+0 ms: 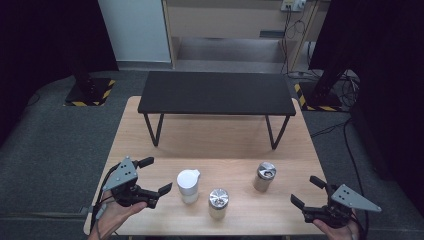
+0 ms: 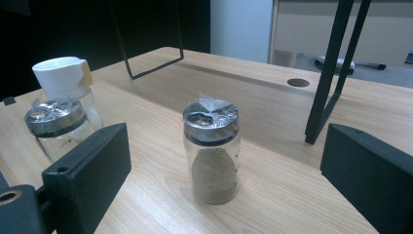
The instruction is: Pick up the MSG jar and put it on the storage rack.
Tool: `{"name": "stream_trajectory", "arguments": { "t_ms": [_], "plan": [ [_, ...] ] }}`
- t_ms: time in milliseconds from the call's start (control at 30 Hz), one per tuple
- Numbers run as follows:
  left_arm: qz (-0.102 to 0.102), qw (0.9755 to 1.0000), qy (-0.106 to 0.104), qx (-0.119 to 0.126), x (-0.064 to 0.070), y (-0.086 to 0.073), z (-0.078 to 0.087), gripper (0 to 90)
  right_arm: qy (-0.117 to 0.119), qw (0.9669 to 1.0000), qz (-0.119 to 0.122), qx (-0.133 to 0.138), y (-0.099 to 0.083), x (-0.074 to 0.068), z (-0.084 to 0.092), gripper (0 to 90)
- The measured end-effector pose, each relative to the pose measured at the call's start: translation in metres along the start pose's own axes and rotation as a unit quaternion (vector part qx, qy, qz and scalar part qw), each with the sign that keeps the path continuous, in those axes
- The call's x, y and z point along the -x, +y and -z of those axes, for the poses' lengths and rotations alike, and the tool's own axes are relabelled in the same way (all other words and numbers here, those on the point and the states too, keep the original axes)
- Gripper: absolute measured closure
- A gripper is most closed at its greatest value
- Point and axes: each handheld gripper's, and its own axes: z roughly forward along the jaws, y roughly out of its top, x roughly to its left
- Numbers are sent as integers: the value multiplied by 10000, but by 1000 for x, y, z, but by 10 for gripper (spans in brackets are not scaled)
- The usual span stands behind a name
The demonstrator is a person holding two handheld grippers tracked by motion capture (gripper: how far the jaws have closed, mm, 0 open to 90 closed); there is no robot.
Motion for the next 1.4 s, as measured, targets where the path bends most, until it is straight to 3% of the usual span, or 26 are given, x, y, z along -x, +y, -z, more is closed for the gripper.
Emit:
{"name": "stream_trajectory", "arguments": {
  "t_ms": [667, 1400],
  "plan": [
    [29, 9996, -235, -174, 1, -11, -36, 7, 8, 10000, 13, -4, 0, 0, 0, 49],
    [68, 9990, -305, -321, 4, -30, -65, 31, 8, 10000, 7, -1, 0, 0, -1, 50]
  ]
}}
